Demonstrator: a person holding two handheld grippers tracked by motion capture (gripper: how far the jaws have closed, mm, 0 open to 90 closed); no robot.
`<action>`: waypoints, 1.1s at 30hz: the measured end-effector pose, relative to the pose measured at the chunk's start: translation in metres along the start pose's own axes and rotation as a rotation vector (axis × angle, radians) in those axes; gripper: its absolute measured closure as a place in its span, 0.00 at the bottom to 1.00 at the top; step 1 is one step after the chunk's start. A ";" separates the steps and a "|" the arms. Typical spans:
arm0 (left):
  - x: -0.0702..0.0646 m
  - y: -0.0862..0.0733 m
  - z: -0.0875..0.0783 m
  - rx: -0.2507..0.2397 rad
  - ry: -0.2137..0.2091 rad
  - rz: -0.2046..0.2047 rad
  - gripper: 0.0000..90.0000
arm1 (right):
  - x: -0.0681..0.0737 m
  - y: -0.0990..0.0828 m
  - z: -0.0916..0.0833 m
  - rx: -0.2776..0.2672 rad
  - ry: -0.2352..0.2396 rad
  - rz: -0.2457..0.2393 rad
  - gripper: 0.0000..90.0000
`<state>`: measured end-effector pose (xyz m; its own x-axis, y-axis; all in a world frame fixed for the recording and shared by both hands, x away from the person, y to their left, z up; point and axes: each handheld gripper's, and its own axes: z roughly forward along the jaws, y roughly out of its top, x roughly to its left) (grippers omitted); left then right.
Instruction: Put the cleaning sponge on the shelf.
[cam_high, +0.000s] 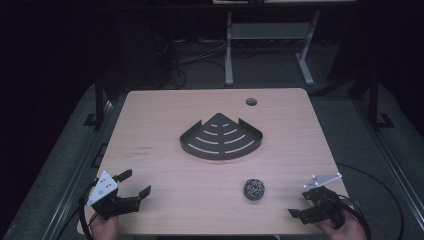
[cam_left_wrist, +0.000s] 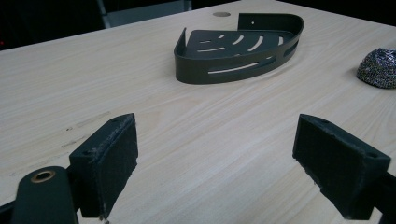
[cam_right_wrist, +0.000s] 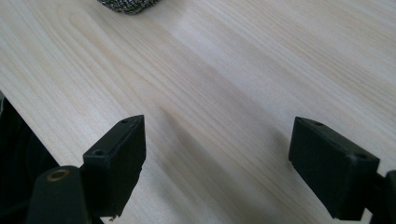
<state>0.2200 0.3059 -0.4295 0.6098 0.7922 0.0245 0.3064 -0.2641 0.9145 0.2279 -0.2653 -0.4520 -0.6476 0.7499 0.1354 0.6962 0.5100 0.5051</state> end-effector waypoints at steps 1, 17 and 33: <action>0.000 0.000 0.000 0.000 0.000 0.000 0.15 | 0.001 0.000 0.000 0.000 0.001 -0.003 0.20; 0.000 0.000 -0.001 -0.007 0.004 -0.006 0.15 | 0.011 0.007 0.004 0.006 0.008 -0.041 0.20; 0.000 0.000 -0.001 -0.007 0.002 -0.002 0.15 | 0.017 0.016 0.006 0.013 0.023 -0.080 0.20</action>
<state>0.2191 0.3063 -0.4287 0.6074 0.7940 0.0236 0.3022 -0.2584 0.9175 0.2299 -0.2413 -0.4470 -0.7081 0.6968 0.1144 0.6459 0.5737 0.5037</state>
